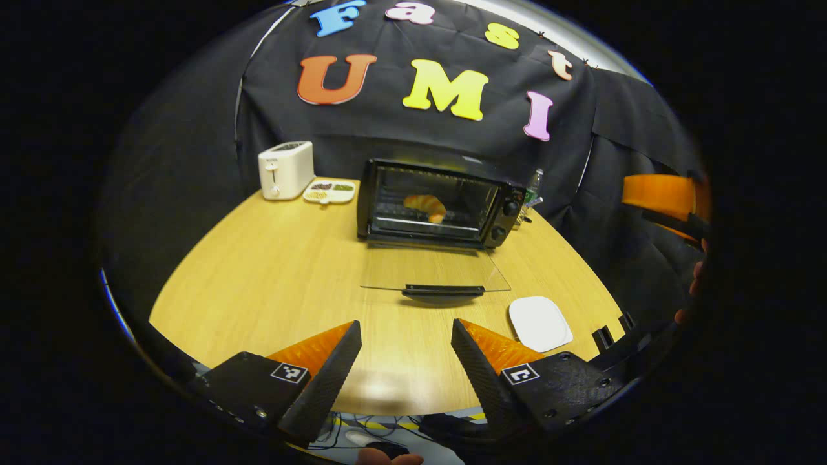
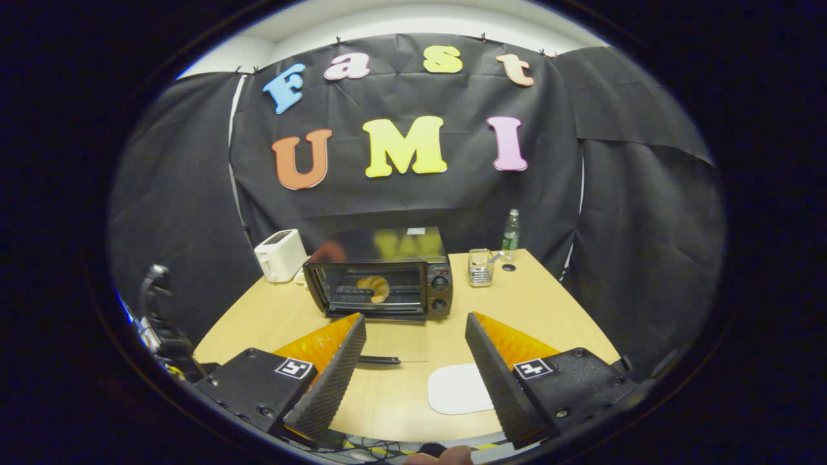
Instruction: Open the electric oven with the left hand, put the food in, and close the electric oven.
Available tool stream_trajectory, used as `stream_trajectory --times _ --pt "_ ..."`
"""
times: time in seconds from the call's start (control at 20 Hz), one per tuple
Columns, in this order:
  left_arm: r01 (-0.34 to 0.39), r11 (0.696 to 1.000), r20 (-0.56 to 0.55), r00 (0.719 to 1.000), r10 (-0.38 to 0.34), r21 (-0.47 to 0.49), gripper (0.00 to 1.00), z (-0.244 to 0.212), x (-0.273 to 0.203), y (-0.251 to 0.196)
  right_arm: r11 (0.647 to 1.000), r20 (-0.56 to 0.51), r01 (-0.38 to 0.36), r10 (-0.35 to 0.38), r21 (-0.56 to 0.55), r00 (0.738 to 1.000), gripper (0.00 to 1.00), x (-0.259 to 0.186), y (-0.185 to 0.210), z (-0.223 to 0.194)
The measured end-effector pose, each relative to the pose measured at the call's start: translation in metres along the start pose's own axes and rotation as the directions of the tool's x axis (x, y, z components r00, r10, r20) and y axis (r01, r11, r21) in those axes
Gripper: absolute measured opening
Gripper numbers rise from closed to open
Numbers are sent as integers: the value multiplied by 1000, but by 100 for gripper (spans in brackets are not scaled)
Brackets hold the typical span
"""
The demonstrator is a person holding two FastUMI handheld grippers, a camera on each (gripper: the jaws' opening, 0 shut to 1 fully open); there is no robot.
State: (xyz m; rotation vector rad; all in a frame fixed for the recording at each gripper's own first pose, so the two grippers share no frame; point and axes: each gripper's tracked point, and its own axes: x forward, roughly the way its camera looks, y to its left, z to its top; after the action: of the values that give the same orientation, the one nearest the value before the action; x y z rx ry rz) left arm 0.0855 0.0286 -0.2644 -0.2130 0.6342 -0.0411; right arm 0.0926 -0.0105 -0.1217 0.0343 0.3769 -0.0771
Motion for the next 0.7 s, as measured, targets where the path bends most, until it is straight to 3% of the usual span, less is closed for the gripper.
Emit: stream_trajectory --times 0.35,0.6,0.65,0.7 --pt "-3 998 -131 991 11 60 93 -38 105 -21 993 -55 115 -114 11 992 97 2 -60 2" --pt "-59 995 -147 987 72 86 94 -35 135 -20 991 -83 133 -131 27 988 98 21 -86 5" --pt "-75 993 -153 984 89 97 84 -35 139 -19 992 -87 127 -124 29 988 98 26 -89 6" --pt "-93 990 -153 982 108 106 94 -34 140 -17 993 -94 118 -114 30 989 98 33 -92 7"
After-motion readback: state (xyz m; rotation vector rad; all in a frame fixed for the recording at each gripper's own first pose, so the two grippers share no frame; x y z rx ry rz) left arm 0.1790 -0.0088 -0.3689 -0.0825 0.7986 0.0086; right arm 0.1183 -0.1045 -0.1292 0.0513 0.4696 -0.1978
